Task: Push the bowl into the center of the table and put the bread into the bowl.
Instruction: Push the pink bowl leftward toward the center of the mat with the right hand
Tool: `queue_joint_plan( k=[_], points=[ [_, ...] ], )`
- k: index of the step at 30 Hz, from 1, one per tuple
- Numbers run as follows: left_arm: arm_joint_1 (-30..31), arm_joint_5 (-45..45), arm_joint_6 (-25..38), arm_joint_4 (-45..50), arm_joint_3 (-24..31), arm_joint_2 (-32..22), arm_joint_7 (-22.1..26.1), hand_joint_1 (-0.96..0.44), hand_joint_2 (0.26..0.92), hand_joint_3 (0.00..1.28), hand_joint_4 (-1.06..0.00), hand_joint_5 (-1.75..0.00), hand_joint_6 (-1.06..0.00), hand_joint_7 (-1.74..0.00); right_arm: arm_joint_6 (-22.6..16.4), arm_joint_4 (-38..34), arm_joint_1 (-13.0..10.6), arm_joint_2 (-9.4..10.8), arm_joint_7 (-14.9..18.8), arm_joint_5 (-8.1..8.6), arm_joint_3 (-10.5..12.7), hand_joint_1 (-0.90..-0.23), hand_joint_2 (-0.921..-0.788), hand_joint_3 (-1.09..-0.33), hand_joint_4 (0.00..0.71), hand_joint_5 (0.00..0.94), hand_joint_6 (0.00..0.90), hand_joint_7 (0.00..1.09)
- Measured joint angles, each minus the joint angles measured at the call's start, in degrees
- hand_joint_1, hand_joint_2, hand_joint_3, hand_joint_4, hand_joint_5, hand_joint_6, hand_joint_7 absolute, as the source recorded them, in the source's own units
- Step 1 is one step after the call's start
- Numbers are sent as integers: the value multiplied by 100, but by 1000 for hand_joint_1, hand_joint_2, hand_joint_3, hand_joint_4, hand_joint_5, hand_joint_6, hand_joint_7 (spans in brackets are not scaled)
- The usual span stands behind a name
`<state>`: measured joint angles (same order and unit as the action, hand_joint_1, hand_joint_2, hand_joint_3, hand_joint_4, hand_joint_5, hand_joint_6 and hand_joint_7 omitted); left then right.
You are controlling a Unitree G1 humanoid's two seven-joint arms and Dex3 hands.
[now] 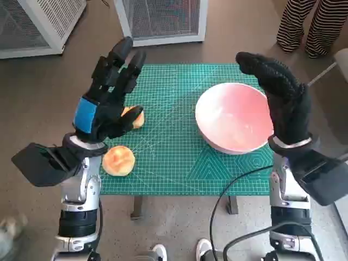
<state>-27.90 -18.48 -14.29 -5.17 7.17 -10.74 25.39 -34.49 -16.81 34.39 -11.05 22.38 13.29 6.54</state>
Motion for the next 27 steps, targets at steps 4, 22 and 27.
queue_joint_plan(
  k=[4, 22, 27],
  points=[
    [0, -4, -1, -17, 0, 0, 17, -621, 921, 335, -158, -9, 1, -377, -5, -25, 0, 0, 1, 1, 1, -602, -921, -714, 260, 1, -1, 619],
    [0, 0, -16, -23, 1, -2, 46, -617, 921, 338, -162, -11, 1, -364, -42, -53, 0, -3, 0, -10, 2, -601, -921, -715, 253, 0, -1, 608],
    [0, 6, -19, -23, 1, -2, 45, -621, 921, 337, -162, -10, 1, -363, -46, -64, 0, -4, 0, -10, 2, -596, -921, -717, 253, 0, -1, 606]
  ],
)
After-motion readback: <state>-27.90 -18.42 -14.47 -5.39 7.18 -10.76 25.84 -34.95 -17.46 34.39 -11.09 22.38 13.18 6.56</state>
